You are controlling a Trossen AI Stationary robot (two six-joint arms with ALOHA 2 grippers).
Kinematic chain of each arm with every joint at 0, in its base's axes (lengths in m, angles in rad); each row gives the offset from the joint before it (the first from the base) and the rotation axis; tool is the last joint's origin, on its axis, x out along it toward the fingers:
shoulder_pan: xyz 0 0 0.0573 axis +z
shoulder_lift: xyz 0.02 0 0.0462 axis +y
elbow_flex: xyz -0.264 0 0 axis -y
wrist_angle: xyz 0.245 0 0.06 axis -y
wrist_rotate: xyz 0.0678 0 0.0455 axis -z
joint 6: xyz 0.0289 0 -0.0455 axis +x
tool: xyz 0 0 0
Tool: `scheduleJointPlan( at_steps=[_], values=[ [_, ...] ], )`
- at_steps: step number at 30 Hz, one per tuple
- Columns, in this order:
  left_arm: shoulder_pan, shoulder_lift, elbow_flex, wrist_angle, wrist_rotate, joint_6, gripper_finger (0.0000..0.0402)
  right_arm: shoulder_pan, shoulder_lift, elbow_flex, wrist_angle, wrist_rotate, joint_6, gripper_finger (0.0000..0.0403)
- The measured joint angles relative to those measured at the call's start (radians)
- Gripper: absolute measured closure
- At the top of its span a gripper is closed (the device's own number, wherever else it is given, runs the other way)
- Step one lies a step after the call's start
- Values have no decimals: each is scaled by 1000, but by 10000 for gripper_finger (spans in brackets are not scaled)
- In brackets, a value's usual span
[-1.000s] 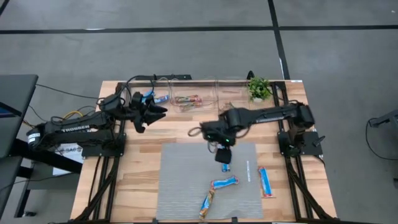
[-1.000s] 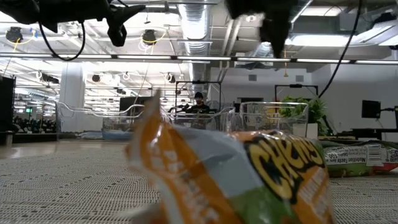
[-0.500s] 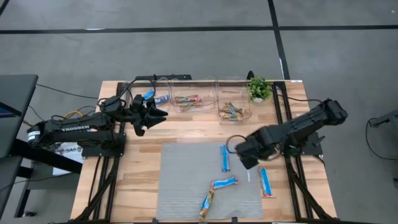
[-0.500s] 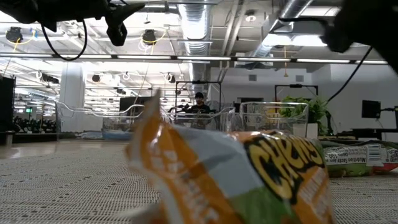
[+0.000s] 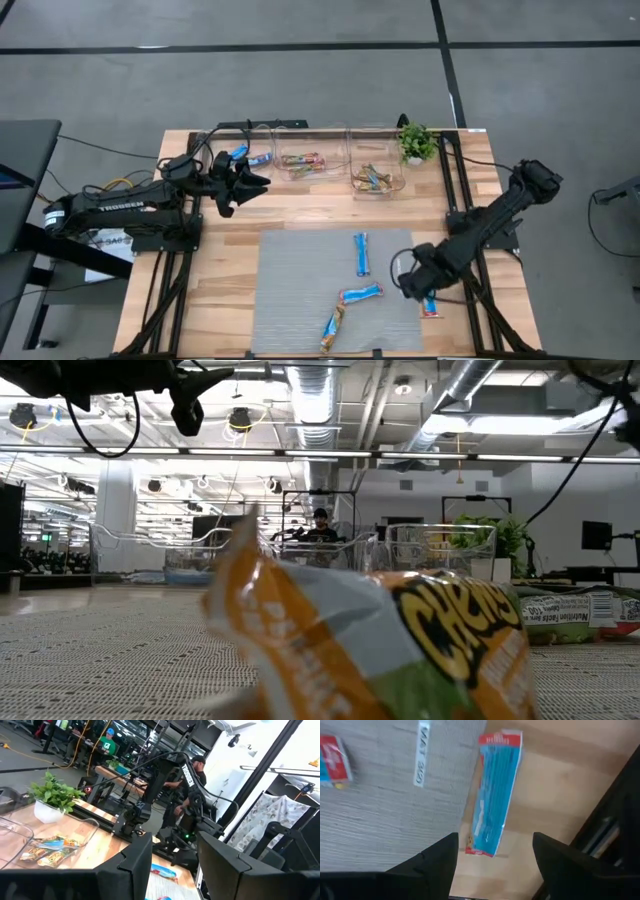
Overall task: Pick and place Granola Bars by type
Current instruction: Put the red granola bar into the middle transparent bin
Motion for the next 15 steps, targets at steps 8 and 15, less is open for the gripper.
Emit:
scheduleJointPlan(
  at_steps=[8,15],
  values=[
    [0,0,0,-17,-1,0,254,62,68,-25,73,1,54,155],
    [0,0,0,-21,-2,0,254,62,143,-25,126,7,12,155]
  ],
)
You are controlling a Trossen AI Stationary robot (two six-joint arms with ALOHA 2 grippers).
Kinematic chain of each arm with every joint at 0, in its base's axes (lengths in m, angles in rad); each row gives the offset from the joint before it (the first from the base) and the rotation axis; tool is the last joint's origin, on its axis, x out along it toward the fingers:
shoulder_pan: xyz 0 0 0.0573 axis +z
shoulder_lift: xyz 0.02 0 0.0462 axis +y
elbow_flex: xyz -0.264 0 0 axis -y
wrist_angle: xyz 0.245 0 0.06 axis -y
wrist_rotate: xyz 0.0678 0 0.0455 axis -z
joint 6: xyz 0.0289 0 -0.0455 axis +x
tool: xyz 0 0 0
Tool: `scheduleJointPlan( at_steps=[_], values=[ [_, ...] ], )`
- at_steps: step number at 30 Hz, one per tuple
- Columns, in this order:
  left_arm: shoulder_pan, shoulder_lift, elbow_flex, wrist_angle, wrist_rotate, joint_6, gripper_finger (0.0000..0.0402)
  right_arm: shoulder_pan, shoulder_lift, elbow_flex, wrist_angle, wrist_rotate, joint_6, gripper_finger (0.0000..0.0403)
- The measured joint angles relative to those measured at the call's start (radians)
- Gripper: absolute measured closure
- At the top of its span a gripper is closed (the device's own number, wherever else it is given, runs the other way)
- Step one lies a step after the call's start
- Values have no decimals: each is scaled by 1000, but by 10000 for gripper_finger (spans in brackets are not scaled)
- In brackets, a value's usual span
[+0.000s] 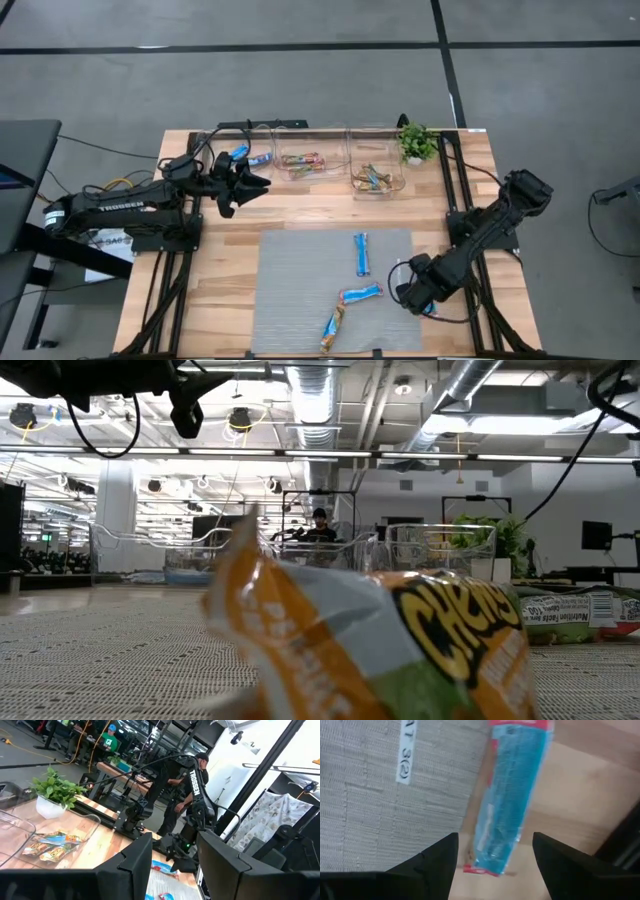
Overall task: Pick and place Granola Bars by type
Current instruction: Put the red granola bar into the middle transparent bin
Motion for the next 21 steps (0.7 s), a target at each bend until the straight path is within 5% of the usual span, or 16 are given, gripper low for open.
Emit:
scheduleJointPlan(
  at_steps=[12,21],
  values=[
    [0,0,0,0,-24,0,254,2,117,5,27,-8,-3,164],
    [0,0,0,1,-24,-8,254,2,125,4,34,-7,-4,270]
  ],
)
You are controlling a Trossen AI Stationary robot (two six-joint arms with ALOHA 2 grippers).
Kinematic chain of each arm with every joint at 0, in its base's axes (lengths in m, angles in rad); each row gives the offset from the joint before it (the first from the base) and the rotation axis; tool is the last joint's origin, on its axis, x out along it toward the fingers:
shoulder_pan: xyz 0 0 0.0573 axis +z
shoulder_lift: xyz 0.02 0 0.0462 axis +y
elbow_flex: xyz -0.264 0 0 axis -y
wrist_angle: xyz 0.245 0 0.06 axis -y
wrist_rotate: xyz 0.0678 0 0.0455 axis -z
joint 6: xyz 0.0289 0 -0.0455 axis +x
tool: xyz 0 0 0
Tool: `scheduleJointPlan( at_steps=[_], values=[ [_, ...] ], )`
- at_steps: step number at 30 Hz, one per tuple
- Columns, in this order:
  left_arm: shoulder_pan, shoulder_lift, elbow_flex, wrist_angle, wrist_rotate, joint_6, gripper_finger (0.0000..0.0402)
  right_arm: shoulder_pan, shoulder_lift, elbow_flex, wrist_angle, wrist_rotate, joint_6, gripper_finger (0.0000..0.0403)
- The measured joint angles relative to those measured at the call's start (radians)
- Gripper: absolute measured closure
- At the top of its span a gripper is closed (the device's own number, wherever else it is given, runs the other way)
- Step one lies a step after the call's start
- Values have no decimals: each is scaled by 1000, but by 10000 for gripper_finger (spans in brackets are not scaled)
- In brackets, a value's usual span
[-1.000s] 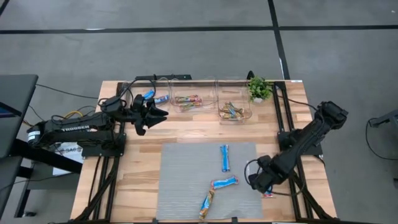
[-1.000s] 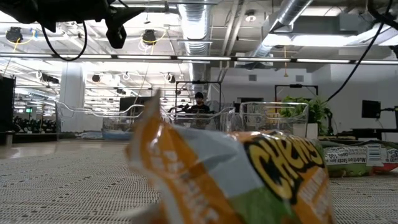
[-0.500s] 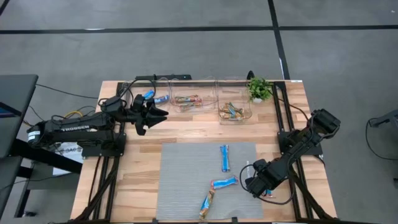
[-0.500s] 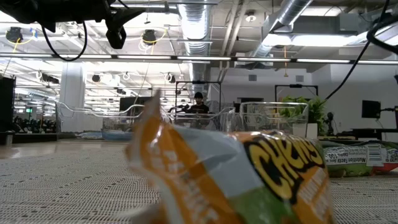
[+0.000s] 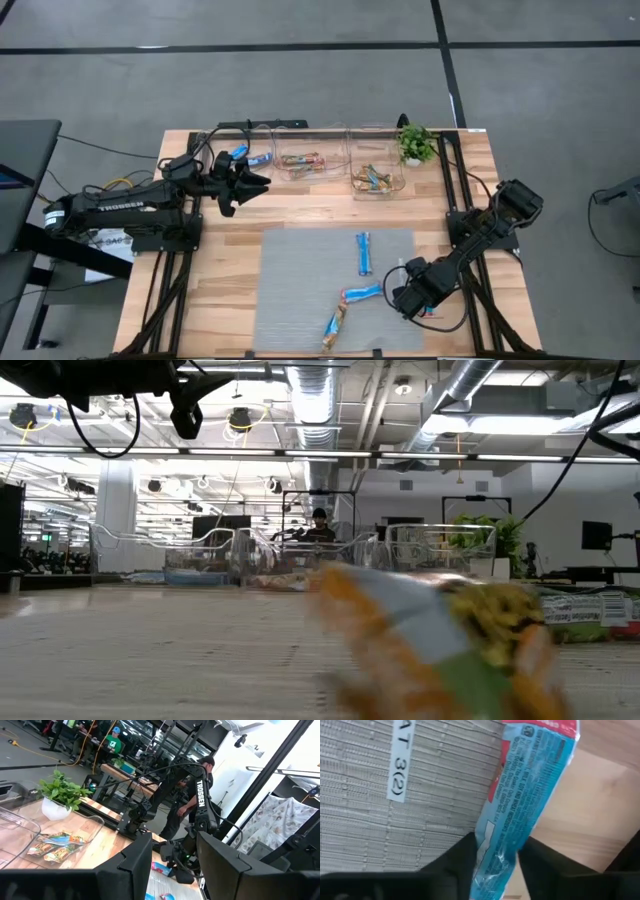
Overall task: Pick and place Granola Bars by type
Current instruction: Put the red granola bar into the middle transparent bin
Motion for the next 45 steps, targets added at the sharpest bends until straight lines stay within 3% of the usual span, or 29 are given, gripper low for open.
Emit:
scheduleJointPlan(
  at_steps=[8,22,25,29,33,38,45],
  values=[
    [0,0,0,0,0,0,254,0,2,-2,-8,-2,1,335],
    [0,0,0,0,2,-1,254,4,-78,-6,-46,20,62,340],
    [0,0,0,0,2,-1,254,-9,-109,-6,-47,50,63,340],
    [0,0,0,0,2,-1,254,-47,-179,-5,-38,189,35,340],
    [0,0,0,0,2,-1,254,-125,-273,-5,-13,344,-88,340],
    [0,0,0,0,1,-1,254,-284,-376,-5,132,511,-369,340],
    [0,0,0,-14,1,-1,254,-563,-412,-3,555,519,-851,340]
  ],
)
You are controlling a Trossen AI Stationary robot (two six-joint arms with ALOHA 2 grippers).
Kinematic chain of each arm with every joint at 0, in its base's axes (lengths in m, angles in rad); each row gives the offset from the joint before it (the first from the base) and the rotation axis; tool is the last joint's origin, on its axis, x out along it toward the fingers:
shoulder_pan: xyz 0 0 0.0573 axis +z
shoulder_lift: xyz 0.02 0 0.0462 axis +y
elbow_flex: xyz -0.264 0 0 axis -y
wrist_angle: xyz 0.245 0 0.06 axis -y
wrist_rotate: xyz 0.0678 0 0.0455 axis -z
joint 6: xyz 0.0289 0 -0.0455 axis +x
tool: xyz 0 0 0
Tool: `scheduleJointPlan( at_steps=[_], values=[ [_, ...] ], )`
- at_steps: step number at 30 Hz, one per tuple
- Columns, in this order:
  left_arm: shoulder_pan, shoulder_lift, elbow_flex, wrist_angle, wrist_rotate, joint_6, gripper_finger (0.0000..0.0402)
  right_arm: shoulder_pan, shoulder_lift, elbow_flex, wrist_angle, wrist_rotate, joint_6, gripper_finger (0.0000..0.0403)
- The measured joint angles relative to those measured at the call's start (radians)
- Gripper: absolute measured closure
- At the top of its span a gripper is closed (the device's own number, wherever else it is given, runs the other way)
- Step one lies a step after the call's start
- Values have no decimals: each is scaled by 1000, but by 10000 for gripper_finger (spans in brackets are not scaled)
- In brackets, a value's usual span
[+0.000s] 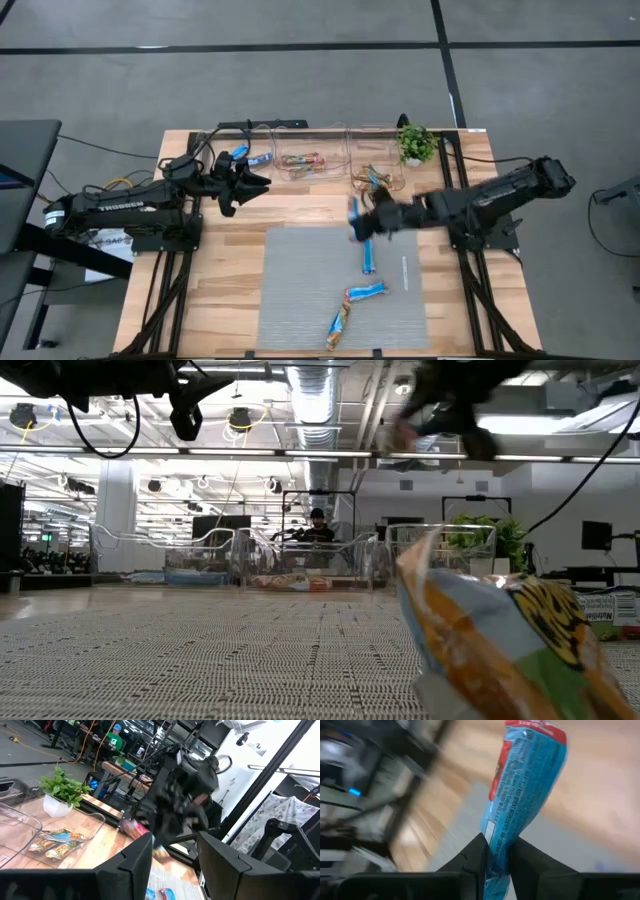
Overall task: Pick and place Granola Bars by type
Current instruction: Put the red granola bar into the middle transparent bin
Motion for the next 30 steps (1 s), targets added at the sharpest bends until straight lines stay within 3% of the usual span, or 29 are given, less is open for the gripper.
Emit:
scheduleJointPlan(
  at_steps=[5,13,24,30],
  values=[
    [0,0,0,0,-1,1,254,-167,37,0,310,-86,-208,340],
    [0,0,0,0,-3,1,254,-367,120,3,623,-152,-301,340],
    [0,0,0,-1,-54,0,254,-490,265,131,646,-280,-394,340],
    [0,0,0,-10,-66,0,254,-517,321,210,586,-287,-497,340]
  ],
)
